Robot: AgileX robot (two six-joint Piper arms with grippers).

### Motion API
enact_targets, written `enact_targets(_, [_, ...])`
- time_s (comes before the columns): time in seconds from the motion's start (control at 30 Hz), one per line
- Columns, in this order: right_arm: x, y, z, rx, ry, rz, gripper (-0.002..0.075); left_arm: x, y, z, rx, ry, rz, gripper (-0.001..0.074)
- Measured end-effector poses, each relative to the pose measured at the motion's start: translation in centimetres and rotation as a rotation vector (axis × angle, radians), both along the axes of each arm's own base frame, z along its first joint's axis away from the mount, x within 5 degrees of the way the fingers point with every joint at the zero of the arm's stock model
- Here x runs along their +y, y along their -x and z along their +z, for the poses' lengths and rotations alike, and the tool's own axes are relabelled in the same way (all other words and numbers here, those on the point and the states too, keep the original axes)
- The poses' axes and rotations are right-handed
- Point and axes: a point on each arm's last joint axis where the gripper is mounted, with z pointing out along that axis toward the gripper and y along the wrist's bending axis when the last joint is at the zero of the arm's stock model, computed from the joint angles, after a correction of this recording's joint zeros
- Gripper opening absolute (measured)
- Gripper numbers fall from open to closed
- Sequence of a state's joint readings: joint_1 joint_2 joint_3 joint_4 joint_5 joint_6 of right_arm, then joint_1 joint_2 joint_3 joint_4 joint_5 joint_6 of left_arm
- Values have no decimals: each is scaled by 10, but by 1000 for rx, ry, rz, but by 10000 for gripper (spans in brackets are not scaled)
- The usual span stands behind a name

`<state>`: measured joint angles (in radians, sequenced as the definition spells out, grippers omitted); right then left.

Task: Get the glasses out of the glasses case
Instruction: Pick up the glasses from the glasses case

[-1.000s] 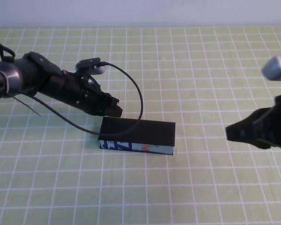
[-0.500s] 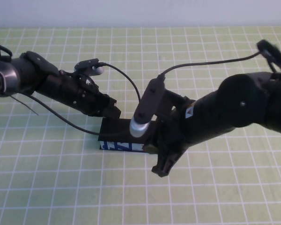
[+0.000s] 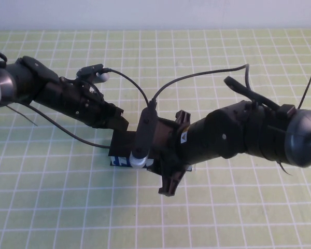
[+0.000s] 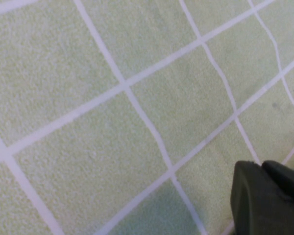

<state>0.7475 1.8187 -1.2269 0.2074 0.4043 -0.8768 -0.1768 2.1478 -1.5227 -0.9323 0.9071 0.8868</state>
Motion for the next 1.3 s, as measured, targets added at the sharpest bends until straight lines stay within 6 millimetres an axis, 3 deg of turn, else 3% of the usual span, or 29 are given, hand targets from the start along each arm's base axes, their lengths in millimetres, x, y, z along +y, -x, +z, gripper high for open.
enact_targets(0.8, [13, -14, -28, -162, 87, 94, 260, 0, 1, 0, 10, 5, -11, -4])
enact_targets(1.3, [13, -15, -27, -191, 91, 106, 71, -1, 4, 0, 29, 12, -32, -4])
